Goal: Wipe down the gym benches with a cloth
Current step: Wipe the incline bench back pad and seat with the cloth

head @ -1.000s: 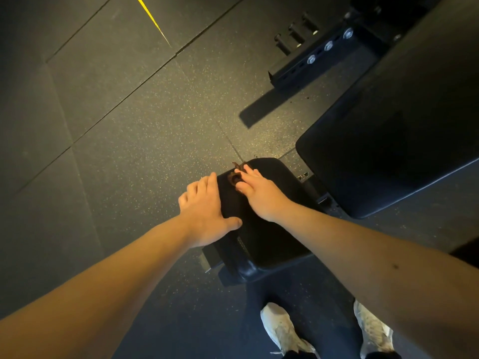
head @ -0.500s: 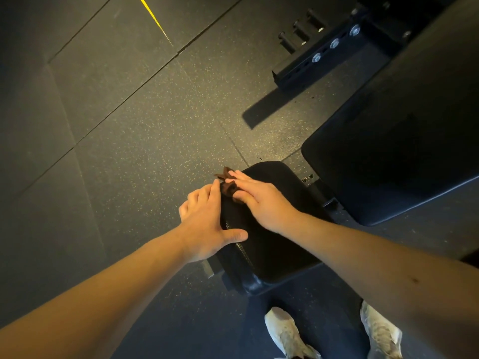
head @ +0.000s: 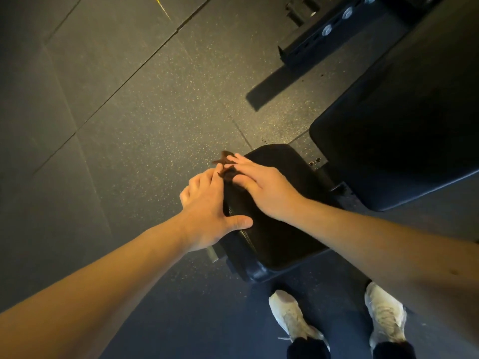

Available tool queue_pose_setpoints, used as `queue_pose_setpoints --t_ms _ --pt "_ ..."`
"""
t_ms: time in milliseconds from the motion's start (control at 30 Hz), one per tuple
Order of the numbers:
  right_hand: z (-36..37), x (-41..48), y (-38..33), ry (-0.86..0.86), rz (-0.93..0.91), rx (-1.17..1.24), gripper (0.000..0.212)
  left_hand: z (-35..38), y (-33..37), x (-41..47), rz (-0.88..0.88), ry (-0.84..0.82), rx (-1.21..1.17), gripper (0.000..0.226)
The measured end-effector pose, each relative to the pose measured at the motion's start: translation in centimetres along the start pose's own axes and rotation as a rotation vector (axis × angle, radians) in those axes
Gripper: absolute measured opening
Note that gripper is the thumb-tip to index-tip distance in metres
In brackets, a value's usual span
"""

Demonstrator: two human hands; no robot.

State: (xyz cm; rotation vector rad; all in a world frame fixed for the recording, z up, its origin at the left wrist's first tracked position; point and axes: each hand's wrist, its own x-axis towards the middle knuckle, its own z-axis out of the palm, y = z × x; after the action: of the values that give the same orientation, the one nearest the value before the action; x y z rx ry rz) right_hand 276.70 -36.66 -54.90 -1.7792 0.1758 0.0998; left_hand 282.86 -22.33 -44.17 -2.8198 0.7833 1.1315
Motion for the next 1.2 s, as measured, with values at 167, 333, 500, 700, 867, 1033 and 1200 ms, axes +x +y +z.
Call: queue_pose_setpoints --t_ms 167,333,500,700,867,1033,1200 --pt "-0.9 3.0 3.9 0.026 0.039 -0.063 0.042 -0.1 0.1 0.0 -0.020 -0.037 0.036 0.127" --pt "-3.9 7.1 10.9 0.093 0.534 -0.238 0.045 0.2 0.0 0.1 -0.014 -0.044 0.017 0.126" --pt "-2.5 6.4 8.4 0.182 0.516 -0.159 0.044 0.3 0.0 0.2 -0.018 -0.034 0.012 0.127" --pt "-1.7 2.3 5.8 0.030 0.141 -0.091 0.044 0.2 0.0 0.2 -0.012 -0.034 0.032 0.130" --pt "-3.7 7.8 11.1 0.129 0.470 -0.187 0.041 0.1 -0.1 0.3 -0.017 -0.061 0.035 0.129" --pt "-3.9 10.7 14.2 0.198 0.742 -0.161 0.041 0.2 -0.3 0.3 -0.004 -0.065 0.022 0.129" --pt "-2.7 5.1 9.3 0.187 0.484 -0.083 0.046 0.0 -0.1 0.3 -0.005 -0.056 0.019 0.130"
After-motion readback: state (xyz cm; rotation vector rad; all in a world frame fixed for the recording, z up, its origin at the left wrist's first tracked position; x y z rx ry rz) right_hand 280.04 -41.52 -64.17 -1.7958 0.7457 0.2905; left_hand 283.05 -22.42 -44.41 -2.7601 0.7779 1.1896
